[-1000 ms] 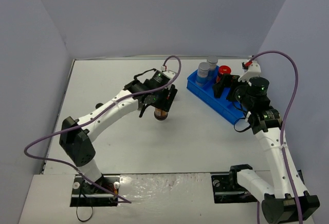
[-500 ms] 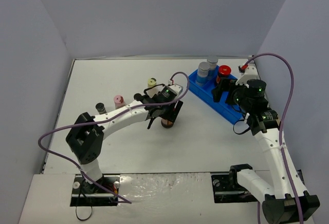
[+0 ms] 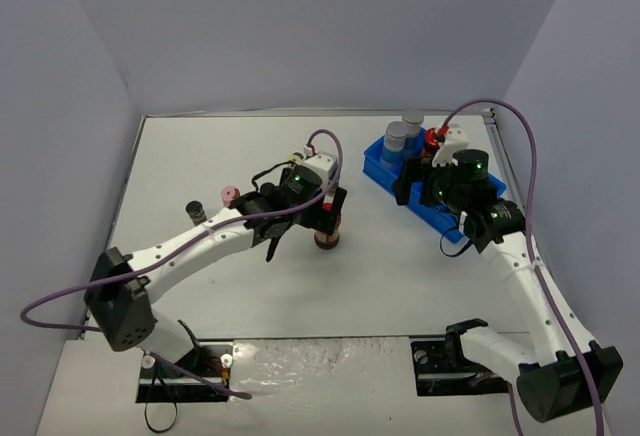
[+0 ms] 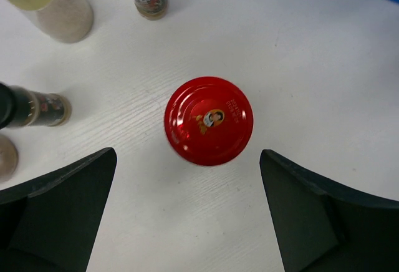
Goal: Organize the condiment bottles
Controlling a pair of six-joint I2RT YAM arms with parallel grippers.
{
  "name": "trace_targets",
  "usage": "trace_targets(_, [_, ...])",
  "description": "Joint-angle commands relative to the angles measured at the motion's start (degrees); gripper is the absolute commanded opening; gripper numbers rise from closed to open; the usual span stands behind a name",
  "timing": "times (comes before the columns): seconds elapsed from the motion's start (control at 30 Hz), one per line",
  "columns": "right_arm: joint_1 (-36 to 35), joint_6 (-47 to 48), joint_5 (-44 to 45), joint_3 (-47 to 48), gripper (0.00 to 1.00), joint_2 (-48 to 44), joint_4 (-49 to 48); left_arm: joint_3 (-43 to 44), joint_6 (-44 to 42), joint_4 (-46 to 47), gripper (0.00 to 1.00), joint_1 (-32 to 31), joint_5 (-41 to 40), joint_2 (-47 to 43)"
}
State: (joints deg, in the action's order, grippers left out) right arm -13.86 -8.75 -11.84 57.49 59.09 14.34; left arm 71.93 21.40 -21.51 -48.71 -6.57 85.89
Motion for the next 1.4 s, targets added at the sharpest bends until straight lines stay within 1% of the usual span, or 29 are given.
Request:
trace_targets(0.0, [-5.5, 1.9, 1.8, 5.1, 1.00, 4.7, -3.1, -6.6, 2.6, 0.1, 0.97, -0.2, -6.4, -15.1])
trace_targets(0.07, [-9.9, 2.4, 3.9, 6.0, 1.00, 7.2, -3.2, -9.9, 3.9, -0.8, 0.97, 0.2, -7.5, -18.5])
trace_targets(0.13, [-15.0, 2.8, 5.2, 6.6, 1.00, 9.4, -3.6, -15.6, 5.3, -1.8, 0.97, 0.4, -8.7, -23.7])
trace_targets(0.2, [-18.0, 3.0, 6.4, 7.5, 1.00, 12.9, -4.1, -19.5, 7.3, -2.4, 0.97, 0.5, -9.6, -28.2])
trace_targets(0.3, [-22.9, 3.3, 7.3, 8.7, 1.00, 16.3, -4.6, -25.8, 9.7, -2.9, 0.97, 0.8, -10.4, -32.0])
trace_targets(0.4, [-26.7, 3.9, 8.2, 10.0, 1.00, 21.7, -5.7, -30.9, 12.0, -3.3, 0.97, 0.9, -12.0, -37.2])
trace_targets(0.53, [-28.8, 4.3, 9.0, 11.2, 1.00, 26.2, -6.8, -34.1, 12.5, -4.5, 0.97, 1.1, -14.0, -42.0])
trace_targets(0.6, [-29.4, 4.6, 9.2, 11.3, 1.00, 28.3, -7.3, -34.5, 12.1, -5.1, 0.97, 1.1, -14.6, -42.5])
trace_targets(0.83, [-30.7, 4.2, 9.6, 10.9, 1.00, 34.1, -9.7, -35.8, 11.5, -3.1, 0.97, 1.3, -13.8, -41.1])
trace_targets(0.9, [-30.8, 3.8, 9.3, 9.9, 0.96, 35.5, -10.3, -35.8, 11.3, -2.1, 0.97, 1.4, -13.1, -39.8])
trace_targets(1.0, [-30.9, 3.6, 9.4, 8.7, 0.85, 35.9, -11.2, -35.6, 10.8, -1.2, 0.97, 1.5, -12.5, -38.9])
trace_targets(1.07, [-30.9, 3.7, 9.8, 8.1, 0.73, 35.7, -11.7, -35.2, 10.3, -0.5, 0.97, 1.5, -12.1, -38.1])
trace_targets(1.13, [-30.8, 3.7, 10.9, 7.5, 0.55, 35.2, -11.8, -34.6, 9.5, 0.1, 0.97, 1.5, -11.7, -37.1])
trace_targets(1.17, [-30.7, 3.7, 11.5, 7.3, 0.37, 34.6, -11.7, -34.0, 9.2, 0.8, 0.97, 1.6, -11.1, -36.7])
trace_targets(1.2, [-30.4, 3.7, 11.7, 7.1, 0.27, 33.9, -11.7, -33.7, 8.8, 1.2, 0.97, 1.6, -10.7, -36.2])
trace_targets(1.27, [-29.0, 3.8, 13.9, 6.8, 0.12, 31.9, -11.6, -32.9, 7.7, 2.2, 0.97, 1.8, -9.6, -34.5])
trace_targets(1.33, [-26.5, 4.1, 13.9, 6.9, 0.01, 29.1, -11.2, -32.1, 6.5, 3.4, 0.97, 1.9, -8.0, -32.9])
trace_targets(1.37, [-25.0, 4.3, 13.6, 8.0, 0.00, 27.2, -10.3, -31.8, 6.2, 3.7, 0.97, 1.9, -7.5, -32.1])
